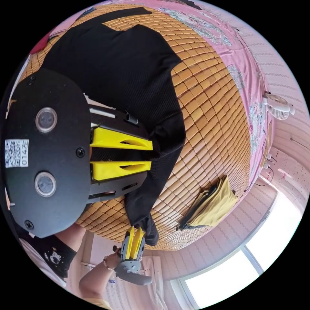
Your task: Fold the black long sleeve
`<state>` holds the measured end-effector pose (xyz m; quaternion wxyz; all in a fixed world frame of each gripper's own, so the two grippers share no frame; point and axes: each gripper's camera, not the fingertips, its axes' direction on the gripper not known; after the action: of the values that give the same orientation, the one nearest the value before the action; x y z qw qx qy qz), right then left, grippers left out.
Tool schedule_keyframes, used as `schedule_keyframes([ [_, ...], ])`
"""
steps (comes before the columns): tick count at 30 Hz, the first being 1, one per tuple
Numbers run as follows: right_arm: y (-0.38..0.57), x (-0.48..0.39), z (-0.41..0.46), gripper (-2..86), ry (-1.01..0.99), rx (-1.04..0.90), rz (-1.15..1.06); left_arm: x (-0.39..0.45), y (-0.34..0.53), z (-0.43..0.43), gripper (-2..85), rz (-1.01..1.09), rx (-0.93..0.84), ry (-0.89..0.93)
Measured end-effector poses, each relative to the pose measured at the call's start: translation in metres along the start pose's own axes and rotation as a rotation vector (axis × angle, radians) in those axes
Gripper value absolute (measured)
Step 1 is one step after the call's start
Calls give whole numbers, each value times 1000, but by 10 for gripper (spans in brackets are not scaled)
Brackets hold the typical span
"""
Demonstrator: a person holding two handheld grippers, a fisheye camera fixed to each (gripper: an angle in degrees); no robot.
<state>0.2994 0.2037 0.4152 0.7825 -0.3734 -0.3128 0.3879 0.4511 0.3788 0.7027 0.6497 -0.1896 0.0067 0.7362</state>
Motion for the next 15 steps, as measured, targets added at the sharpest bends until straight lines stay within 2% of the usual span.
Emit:
schedule_keyframes([
  [1, -3, 4, 6, 31, -24, -42, 14, 2, -5, 10, 58, 8, -53, -16],
  [5, 4, 16, -16, 7, -147, -45, -11, 7, -7, 11, 29, 36, -48, -8],
  [8, 13, 21, -49, 8, -331, -22, -27, 7, -6, 6, -3, 31, -39, -20],
  [11, 16, 22, -64, 24, -220, 18, -33, 3, -6, 4, -8, 5, -39, 4],
  [12, 13, 23, -57, 58, -154, 36, -38, 2, -6, 4, -9, 0, -36, 7],
  [15, -4, 26, -21, 82, -197, 26, -70, 3, -8, -1, -9, -12, -18, 8],
])
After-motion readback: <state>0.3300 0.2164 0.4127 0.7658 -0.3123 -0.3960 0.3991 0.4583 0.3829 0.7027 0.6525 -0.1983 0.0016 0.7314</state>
